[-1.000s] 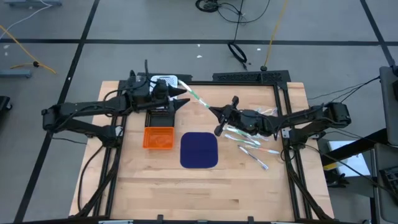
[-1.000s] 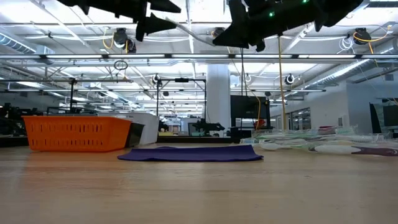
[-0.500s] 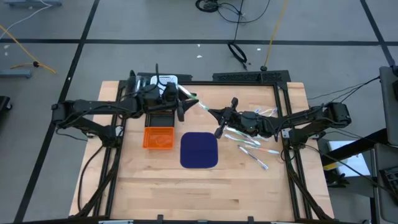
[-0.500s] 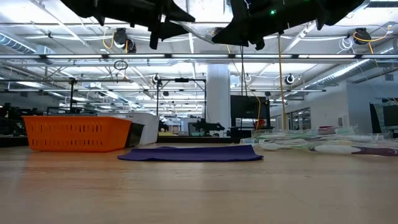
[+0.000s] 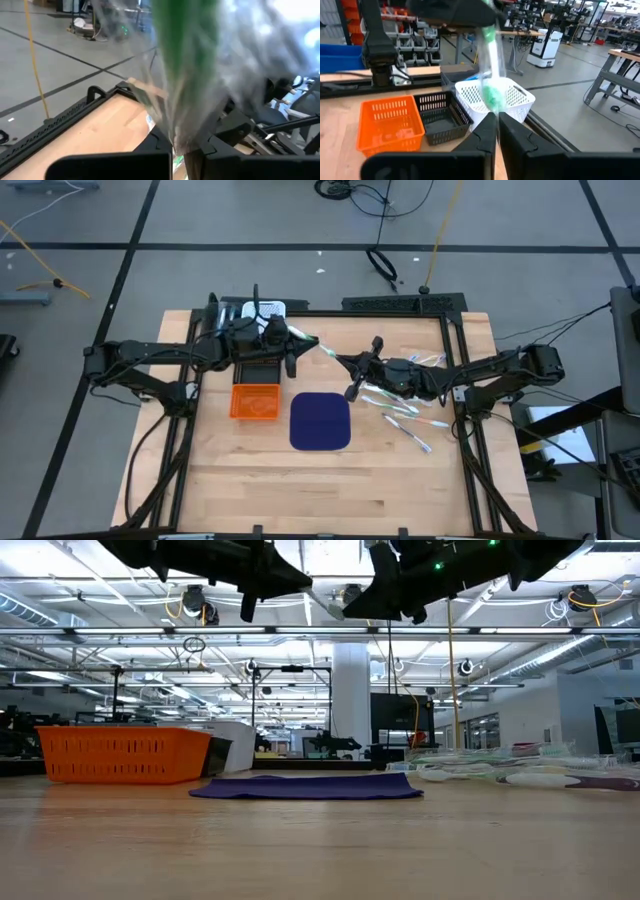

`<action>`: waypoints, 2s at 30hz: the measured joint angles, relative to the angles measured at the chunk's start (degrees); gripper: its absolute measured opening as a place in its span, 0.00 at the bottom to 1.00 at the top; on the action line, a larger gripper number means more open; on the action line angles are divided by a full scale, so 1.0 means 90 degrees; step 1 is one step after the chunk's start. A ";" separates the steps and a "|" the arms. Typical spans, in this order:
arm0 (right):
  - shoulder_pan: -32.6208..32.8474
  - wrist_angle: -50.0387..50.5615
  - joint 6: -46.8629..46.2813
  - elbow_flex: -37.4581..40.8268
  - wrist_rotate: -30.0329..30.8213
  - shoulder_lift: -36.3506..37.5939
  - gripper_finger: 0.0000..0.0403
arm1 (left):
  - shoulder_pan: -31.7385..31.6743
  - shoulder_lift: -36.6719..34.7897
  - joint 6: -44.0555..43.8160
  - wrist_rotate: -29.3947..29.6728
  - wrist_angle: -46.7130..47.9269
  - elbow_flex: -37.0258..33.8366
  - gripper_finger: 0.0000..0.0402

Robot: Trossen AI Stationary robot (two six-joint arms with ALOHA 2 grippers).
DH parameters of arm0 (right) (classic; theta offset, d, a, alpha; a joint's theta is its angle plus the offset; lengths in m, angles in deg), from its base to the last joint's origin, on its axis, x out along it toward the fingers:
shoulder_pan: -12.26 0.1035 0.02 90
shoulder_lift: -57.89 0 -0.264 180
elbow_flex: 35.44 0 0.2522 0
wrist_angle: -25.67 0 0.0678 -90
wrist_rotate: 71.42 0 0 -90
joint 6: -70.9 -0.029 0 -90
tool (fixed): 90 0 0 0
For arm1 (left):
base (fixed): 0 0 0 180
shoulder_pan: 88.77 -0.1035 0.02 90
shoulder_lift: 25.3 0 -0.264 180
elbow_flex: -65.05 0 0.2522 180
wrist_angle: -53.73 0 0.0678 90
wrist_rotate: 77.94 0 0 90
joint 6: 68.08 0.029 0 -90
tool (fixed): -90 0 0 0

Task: Pick & Place Toothbrushes
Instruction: Put the green toothbrush into the white bin

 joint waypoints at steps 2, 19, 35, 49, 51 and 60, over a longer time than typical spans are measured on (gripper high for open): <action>-0.0039 0.0146 -0.0003 0.0000 -0.0020 0.0000 0.07 | -0.0018 -0.0065 0.0024 0.0072 0.0130 0.0000 0.01; -0.0156 0.1490 -0.0717 0.0000 -0.0040 0.0002 0.31 | -0.0736 -0.1251 -0.0283 0.2329 0.4143 0.0000 0.01; -0.0154 0.1507 -0.0729 0.0000 -0.0052 0.0002 0.30 | -0.1773 -0.1153 -0.0762 0.1899 0.5573 0.0000 0.01; -0.0154 0.1507 -0.0726 0.0002 -0.0052 0.0002 0.29 | -0.2660 -0.0430 -0.0500 0.1568 0.6014 0.0193 0.01; -0.0155 0.1506 -0.0729 0.0002 -0.0052 0.0002 0.29 | -0.2742 -0.0331 -0.0432 0.1556 0.6317 0.0357 0.01; -0.0155 0.1508 -0.0726 0.0002 -0.0053 0.0002 0.29 | -0.2731 0.0448 -0.0213 0.1534 0.6868 0.0766 0.01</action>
